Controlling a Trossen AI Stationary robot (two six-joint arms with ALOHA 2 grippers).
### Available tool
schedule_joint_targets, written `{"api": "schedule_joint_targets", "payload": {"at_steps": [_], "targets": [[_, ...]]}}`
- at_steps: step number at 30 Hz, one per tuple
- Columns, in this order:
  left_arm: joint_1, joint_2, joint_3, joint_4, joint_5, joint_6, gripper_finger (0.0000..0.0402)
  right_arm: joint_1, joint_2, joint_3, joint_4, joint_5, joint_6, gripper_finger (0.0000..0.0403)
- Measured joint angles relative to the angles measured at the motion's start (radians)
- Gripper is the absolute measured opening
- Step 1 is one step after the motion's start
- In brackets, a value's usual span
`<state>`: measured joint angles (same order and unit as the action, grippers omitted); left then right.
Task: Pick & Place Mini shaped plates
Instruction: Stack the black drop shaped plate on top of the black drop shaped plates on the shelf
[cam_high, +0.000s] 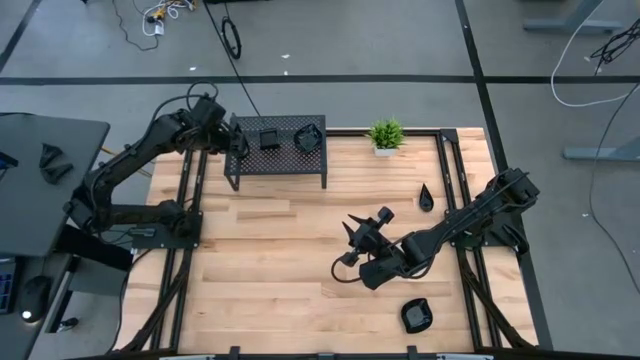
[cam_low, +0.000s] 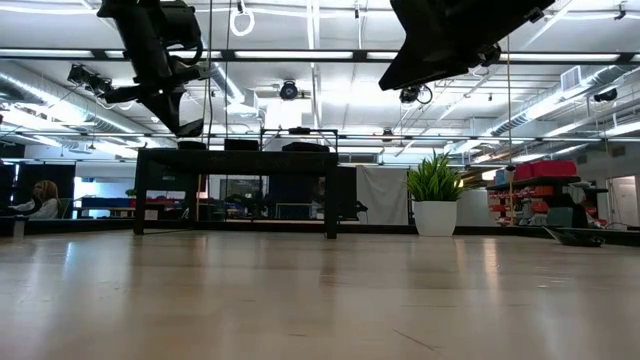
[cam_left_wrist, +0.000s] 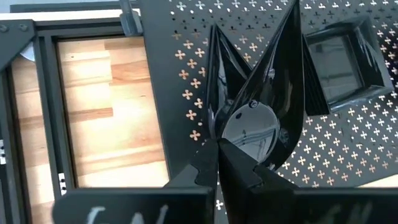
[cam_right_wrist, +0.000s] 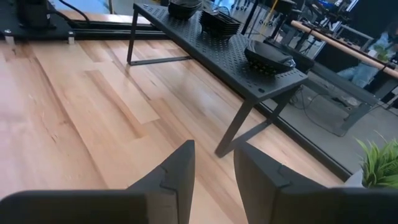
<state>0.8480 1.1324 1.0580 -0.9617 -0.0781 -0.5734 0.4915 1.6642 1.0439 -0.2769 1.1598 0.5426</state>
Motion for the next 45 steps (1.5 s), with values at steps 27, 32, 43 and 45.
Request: {"api": "schedule_joint_targets", "payload": {"at_steps": [27,32,43,45], "targets": [[0.0,0.044,-0.016,0.052,-0.022,-0.039,0.003,0.001,0.0,0.0,0.011,-0.001,-0.009,0.0113],[0.0,0.044,-0.016,0.045,0.002,-0.036,0.0065,0.001,0.0,0.0,0.016,-0.001,-0.009,0.0113],[-0.007,-0.007,-0.016,0.045,0.083,-0.001,0.0109,0.001,0.0,0.0,0.022,-0.001,-0.01,0.0113],[-0.024,-0.016,-0.016,0.045,0.077,0.018,0.0094,0.001,0.0,0.0,0.023,-0.001,-0.01,0.0113]]}}
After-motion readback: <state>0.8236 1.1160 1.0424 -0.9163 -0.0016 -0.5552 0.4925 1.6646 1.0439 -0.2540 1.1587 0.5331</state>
